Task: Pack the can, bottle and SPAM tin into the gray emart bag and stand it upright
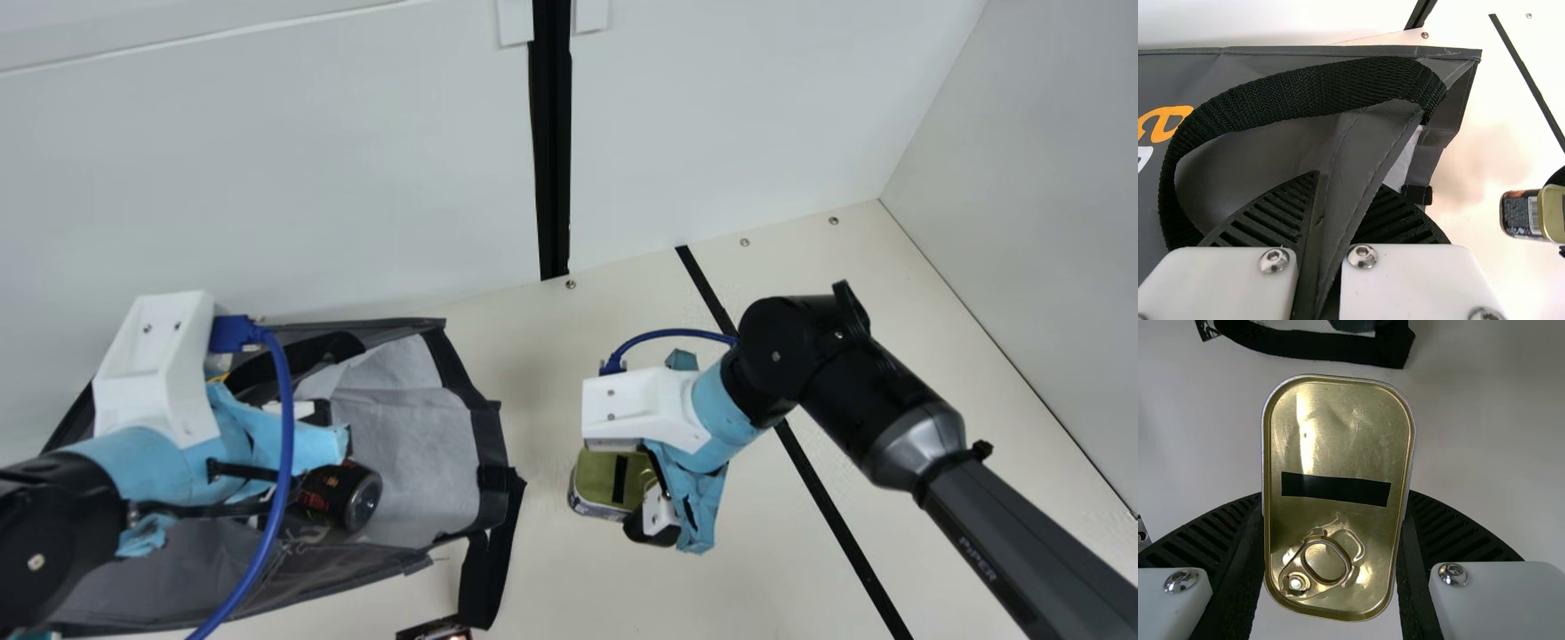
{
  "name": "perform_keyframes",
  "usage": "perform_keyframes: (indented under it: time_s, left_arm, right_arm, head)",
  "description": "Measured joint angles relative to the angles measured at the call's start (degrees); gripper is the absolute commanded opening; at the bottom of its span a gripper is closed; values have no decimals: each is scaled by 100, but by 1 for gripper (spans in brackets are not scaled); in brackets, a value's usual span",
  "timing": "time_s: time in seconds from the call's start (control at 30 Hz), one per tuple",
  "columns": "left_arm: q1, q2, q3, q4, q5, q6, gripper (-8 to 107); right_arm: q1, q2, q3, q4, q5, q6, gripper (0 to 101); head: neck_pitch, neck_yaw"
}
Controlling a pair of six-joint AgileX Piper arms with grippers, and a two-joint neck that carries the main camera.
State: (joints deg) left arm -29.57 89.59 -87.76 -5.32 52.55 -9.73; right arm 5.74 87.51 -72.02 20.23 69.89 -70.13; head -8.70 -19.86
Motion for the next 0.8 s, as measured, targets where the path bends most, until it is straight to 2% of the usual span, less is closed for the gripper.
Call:
perform_keyframes:
  time_s: [0.37, 0.8]
  left_arm:
    - [0, 0, 0, 0, 0, 0, -8]
    - [0, 0, 0, 0, 0, 0, -8]
  right_arm:
    - [153, -23, -27, 501, 0, -375, 0]
    - [170, 13, -315, 1401, 1, -630, 0]
  head:
    - [0, -9]
    - [0, -9]
